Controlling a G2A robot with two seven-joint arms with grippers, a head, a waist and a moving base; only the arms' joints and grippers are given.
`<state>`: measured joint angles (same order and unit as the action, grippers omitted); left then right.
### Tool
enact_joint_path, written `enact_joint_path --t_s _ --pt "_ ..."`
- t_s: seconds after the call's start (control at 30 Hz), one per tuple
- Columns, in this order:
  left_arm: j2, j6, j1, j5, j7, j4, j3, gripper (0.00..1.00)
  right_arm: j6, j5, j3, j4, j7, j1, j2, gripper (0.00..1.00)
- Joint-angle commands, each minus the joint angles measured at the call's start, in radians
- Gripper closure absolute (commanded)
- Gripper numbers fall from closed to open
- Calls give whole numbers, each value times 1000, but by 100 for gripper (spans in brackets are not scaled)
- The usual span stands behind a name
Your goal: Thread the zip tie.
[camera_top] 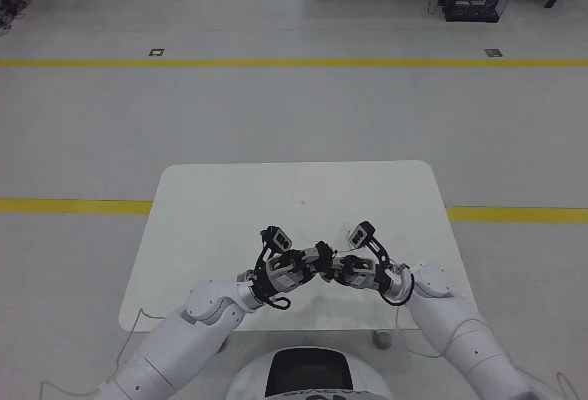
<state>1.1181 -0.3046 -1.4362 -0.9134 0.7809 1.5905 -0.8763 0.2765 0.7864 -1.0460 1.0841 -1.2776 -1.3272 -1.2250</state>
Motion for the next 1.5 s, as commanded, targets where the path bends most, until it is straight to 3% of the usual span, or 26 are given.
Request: enact_joint_path --t_s 0.0,0.17,0.2,0.23,0.53,0.57,0.63,0.8,1.0,1.3,1.47 --pt "0 0 0 0 0 0 0 100 -5 -6 3 -8 10 3 -1 100" --pt "0 0 0 0 0 0 0 100 -7 -7 0 -22 39 6 -2 97" --pt "0 0 0 0 0 0 0 100 -12 -3 -2 -23 48 5 -2 63" --pt "0 0 0 0 0 0 0 100 -12 6 -6 -24 56 5 -2 0" --pt "0 0 0 0 0 0 0 100 -12 6 -6 -24 56 5 -2 0" --pt "1 7 -2 -7 -23 0 -1 100 -8 3 -8 -22 66 5 -2 0" --pt "4 31 -12 -61 -48 8 -2 100 56 -84 -28 1 153 -3 6 0" --pt "6 74 -32 -192 -33 14 -22 100 64 -274 -150 195 294 -105 38 0" --pt "8 95 -61 -292 -49 29 -47 100 64 -402 -307 439 404 -259 57 0" --pt "8 94 -61 -294 -56 29 -49 100 64 -405 -313 449 410 -266 57 0" --pt "16 53 -80 -354 -88 58 -62 100 64 -442 -355 501 486 -295 60 0"
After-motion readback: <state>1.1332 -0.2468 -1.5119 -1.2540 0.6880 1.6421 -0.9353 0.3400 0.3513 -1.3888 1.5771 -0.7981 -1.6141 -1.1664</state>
